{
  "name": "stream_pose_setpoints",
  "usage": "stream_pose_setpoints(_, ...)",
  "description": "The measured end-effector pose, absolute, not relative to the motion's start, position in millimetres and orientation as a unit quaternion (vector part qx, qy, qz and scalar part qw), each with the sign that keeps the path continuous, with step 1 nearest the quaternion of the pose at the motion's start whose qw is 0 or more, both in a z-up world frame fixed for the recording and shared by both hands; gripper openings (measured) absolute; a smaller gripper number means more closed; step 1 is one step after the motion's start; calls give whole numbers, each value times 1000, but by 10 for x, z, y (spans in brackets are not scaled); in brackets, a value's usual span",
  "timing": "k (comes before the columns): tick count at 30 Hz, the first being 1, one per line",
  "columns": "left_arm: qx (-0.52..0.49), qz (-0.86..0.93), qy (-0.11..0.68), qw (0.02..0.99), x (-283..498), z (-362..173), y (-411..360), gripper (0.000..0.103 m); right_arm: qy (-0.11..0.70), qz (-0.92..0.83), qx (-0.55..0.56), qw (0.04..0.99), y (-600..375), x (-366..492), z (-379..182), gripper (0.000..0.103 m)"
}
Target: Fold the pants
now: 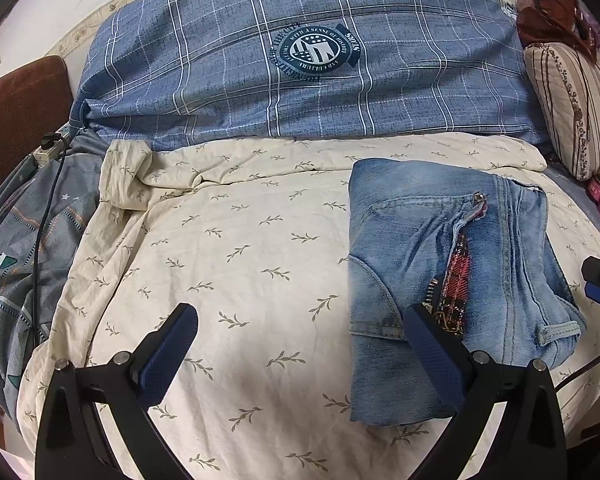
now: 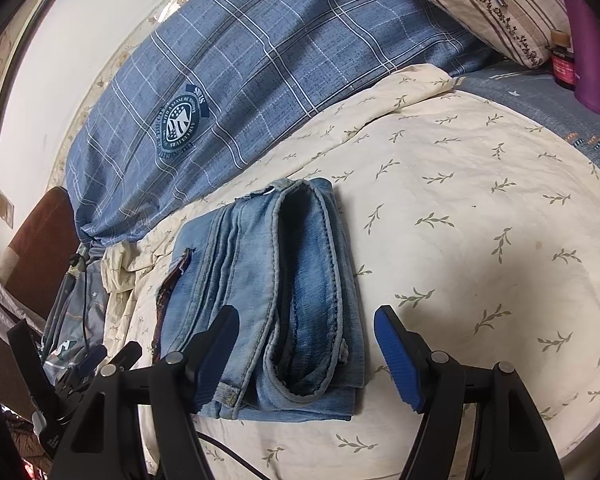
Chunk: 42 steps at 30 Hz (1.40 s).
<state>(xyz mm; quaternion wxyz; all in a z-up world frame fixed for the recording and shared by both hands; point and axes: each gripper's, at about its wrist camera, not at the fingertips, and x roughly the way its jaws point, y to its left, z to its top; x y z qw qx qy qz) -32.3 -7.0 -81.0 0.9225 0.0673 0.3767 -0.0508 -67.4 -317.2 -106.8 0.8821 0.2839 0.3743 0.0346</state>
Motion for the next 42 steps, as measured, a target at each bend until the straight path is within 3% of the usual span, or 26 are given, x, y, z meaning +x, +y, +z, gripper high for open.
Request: stream_pose_setpoints(42, 70, -65, 377, 921, -329, -794, -238, 102, 377, 43, 280, 882, -3124, -671, -1056, 73)
